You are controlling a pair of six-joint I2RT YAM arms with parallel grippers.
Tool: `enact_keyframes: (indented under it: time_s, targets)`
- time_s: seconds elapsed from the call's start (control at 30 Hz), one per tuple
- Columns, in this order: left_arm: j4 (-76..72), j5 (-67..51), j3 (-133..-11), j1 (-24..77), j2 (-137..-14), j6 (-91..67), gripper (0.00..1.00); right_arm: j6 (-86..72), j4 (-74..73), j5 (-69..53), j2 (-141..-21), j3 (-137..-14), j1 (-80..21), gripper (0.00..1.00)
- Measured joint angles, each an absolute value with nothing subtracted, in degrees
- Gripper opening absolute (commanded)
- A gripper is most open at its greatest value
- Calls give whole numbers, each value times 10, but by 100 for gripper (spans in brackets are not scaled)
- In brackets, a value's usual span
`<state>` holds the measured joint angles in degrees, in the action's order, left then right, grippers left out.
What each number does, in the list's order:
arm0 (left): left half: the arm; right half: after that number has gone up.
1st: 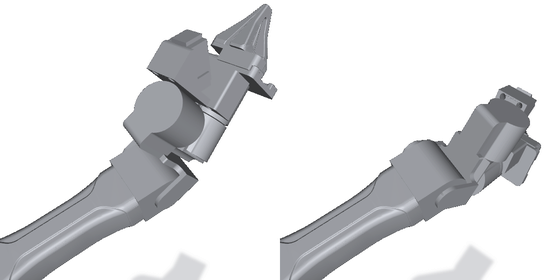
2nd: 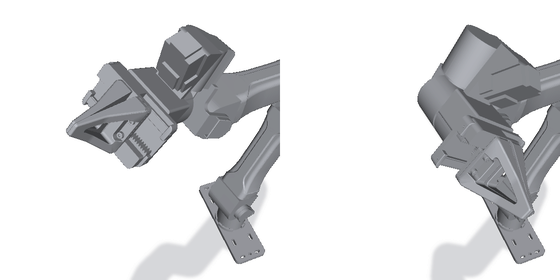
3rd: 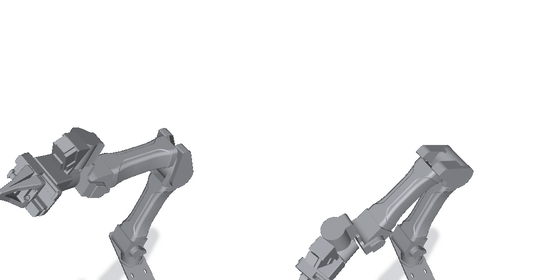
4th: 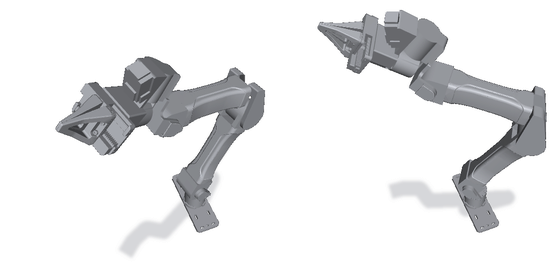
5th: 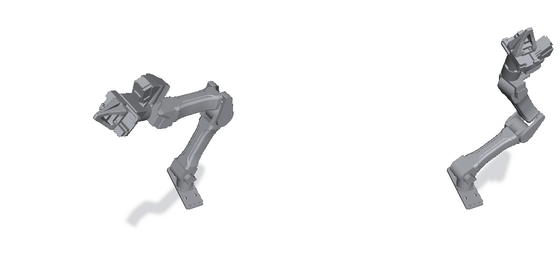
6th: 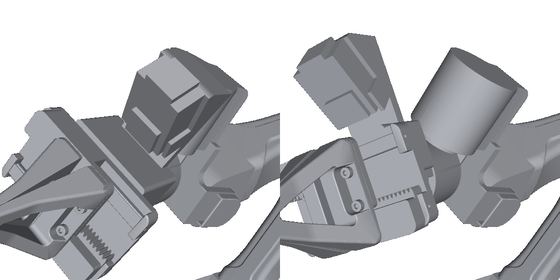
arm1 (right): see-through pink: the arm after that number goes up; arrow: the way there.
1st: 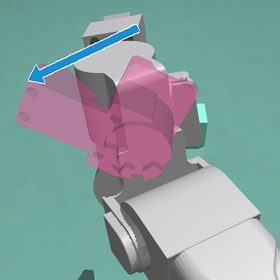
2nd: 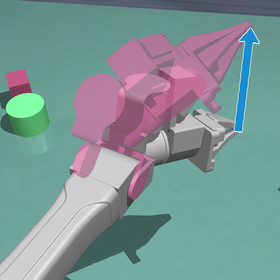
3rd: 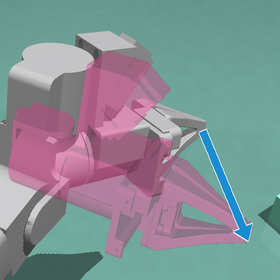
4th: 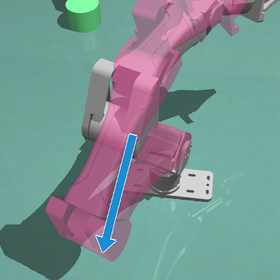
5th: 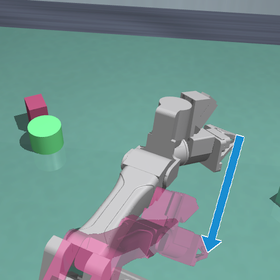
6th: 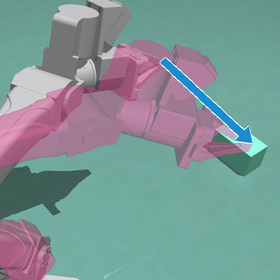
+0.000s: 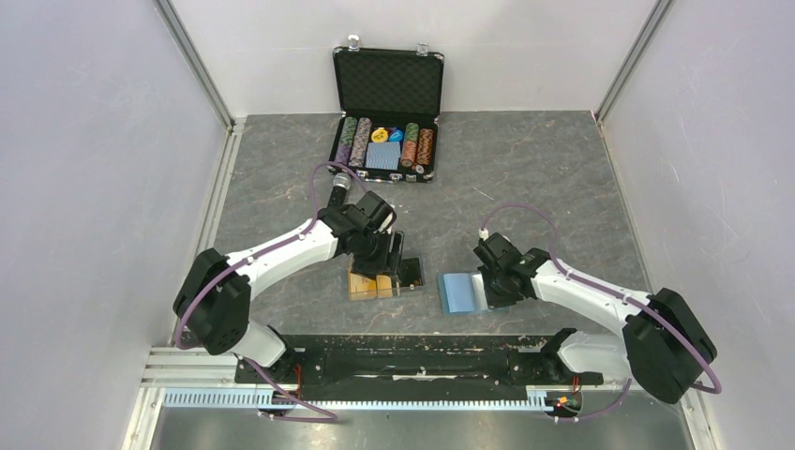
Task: Put the credit cards into the card holder
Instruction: Pick up the credit card from the storage box.
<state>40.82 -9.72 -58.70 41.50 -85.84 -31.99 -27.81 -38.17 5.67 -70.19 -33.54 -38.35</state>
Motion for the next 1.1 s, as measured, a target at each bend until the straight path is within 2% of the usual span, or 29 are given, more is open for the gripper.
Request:
enact_keyframes:
  time_s: [0.13, 0.3, 0.6, 1.1]
  targets:
    - [403, -96, -590, 416, -859, -321, 74, -277, -378, 49, -694, -331, -383, 7]
    - [401, -96, -592, 416, -859, -322, 70, -269, -368, 26, -683, -331, -382, 27]
    - [395, -92, -592, 402, -860, -322, 62, -265, -326, -36, -655, -400, -383, 28]
    - [293, -129, -563, 391, -940, -365, 45, -309, -193, -168, -809, -461, -383, 28]
